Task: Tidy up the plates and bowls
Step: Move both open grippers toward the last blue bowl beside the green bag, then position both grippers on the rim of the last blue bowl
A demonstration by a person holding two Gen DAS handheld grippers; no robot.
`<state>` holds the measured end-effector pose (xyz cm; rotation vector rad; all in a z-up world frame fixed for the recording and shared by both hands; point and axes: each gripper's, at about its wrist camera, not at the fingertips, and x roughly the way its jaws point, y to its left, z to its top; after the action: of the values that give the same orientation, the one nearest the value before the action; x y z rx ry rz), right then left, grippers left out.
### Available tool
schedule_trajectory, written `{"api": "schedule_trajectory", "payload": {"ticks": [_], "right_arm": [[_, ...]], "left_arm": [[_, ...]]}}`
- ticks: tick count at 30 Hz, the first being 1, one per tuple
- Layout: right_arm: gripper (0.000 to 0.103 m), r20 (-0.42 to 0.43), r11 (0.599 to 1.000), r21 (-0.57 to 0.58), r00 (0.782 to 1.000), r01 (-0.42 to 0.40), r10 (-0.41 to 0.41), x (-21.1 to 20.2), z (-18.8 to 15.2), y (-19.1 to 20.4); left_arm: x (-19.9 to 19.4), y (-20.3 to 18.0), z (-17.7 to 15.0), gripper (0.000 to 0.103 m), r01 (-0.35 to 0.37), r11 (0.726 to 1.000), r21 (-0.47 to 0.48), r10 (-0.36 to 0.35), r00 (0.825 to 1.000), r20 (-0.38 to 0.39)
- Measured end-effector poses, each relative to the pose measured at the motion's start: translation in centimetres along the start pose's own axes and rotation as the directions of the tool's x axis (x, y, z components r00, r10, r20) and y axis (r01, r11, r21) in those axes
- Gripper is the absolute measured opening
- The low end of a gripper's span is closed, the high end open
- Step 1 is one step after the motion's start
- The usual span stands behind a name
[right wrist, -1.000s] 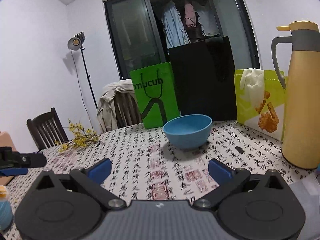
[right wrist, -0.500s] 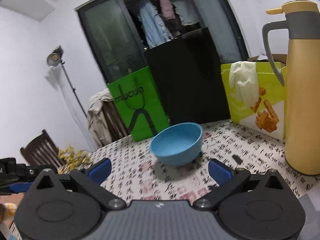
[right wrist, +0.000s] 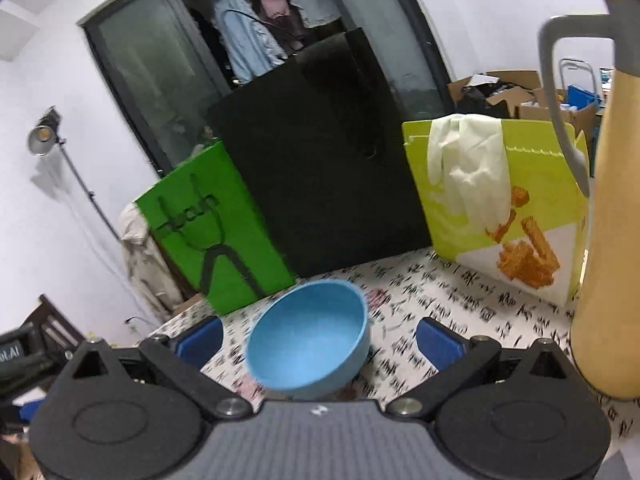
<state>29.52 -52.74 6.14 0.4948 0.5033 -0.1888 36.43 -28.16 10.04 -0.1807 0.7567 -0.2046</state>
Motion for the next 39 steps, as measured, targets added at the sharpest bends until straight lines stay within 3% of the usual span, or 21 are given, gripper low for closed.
{"api": "schedule_trajectory", "payload": {"ticks": [9,16,24,35,39], "right_arm": [[0.103,-0.024,0.99,-0.031,0.99,0.138,-0.139,5.1,3.3,0.4],[0.103,-0.037,0.964,-0.101,0.968,0.244,-0.249,8.4,3.0,-0.2],[0.103,-0.131,0.982,-0.072,0.974,0.177,-0.185,11.9,1.9,-1.9],[0.103,-0.236,0.972,-0.115,0.945,0.204,-0.226,15.9,-0.4,-2.1],[0.098,-0.248,0.965,-0.139,0.936,0.221,-0.25,16.9,-1.0,-1.9]], "left_arm": [[6.3,-0.1,2.0,0.103,-0.051,0.997,-0.064,0.047,0.997,-0.068],[9.5,-0.8,1.8,0.103,-0.091,0.994,-0.067,0.082,0.99,-0.118],[13.0,-2.1,1.0,0.103,-0.135,0.99,-0.032,0.129,0.981,-0.143],[17.9,-2.5,-1.0,0.103,-0.179,0.984,-0.025,0.171,0.967,-0.19],[18.8,-2.6,-1.6,0.102,-0.187,0.982,-0.014,0.181,0.965,-0.192]]}}
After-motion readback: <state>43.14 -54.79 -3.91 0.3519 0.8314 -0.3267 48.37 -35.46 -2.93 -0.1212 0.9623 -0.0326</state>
